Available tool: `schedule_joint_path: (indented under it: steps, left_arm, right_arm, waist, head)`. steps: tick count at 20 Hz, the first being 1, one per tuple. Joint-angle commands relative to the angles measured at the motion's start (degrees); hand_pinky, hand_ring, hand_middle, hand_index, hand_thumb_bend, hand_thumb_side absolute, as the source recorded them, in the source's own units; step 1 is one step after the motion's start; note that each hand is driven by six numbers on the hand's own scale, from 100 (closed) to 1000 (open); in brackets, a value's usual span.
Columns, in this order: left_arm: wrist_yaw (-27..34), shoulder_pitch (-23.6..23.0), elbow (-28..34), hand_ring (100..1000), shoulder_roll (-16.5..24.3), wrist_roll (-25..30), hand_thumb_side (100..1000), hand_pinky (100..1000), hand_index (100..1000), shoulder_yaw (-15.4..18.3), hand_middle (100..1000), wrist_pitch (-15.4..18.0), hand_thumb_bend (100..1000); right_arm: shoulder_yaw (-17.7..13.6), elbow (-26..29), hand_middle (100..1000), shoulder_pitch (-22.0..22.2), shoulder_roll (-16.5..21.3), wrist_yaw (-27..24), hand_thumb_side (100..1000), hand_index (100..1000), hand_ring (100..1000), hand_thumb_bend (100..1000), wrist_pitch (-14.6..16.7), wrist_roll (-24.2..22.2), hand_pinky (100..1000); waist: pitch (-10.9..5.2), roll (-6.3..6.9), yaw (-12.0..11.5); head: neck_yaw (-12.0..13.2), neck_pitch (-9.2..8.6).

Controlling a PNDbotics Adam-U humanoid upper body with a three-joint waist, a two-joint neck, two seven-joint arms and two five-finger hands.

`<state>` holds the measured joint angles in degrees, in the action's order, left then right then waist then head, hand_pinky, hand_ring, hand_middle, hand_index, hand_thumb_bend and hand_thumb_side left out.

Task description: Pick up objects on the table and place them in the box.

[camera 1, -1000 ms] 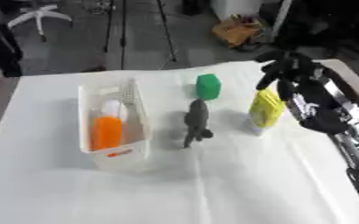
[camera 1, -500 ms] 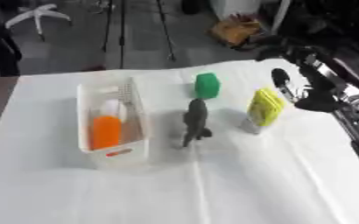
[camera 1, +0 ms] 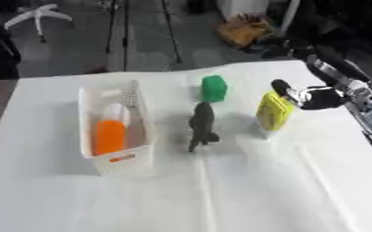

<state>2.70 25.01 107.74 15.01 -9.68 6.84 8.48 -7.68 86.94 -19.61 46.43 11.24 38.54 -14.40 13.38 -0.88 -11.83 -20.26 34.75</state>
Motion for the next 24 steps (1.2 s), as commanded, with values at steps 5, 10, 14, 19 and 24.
schedule_joint_path:
  steps: [5,10,14,19,24]
  left_arm:
    - [0.07,0.49,0.53,742,0.91,0.45,1000,450,880,-0.24,842,0.05,409]
    - [0.12,0.43,0.44,740,0.94,0.65,1000,448,880,-0.36,842,0.05,408]
    - [0.15,0.44,0.41,739,0.94,0.79,1000,448,880,-0.46,842,0.07,408]
    - [0.23,0.44,0.42,738,0.92,0.91,1000,448,880,-0.57,842,0.09,408]
    - [0.27,0.43,0.42,738,0.95,0.93,1000,448,880,-0.59,842,0.11,408]
  right_arm:
    - [1.49,-6.30,941,-3.73,3.11,6.59,612,909,846,261,2.12,1.45,931]
    - [2.39,-10.62,934,-5.23,2.96,11.06,638,911,840,240,3.14,3.47,920]
    - [2.93,-12.89,930,-6.34,3.02,14.58,635,914,846,254,3.98,5.53,926]
    - [2.97,-14.72,925,-7.26,3.57,19.03,627,927,876,331,3.79,8.56,958]
    - [2.77,-16.07,922,-6.80,3.68,23.47,634,927,873,321,2.53,11.81,956]
  waist:
    - [-1.45,-0.12,-0.50]
    - [-1.30,-0.21,-0.87]
    - [-1.25,-0.25,-1.02]
    - [-1.30,-0.27,-1.29]
    - [-1.25,-0.19,-1.54]
  head:
    - [-0.91,0.23]
    - [-1.48,0.28]
    - [-1.61,0.44]
    - [-1.68,0.40]
    - [-1.54,0.33]
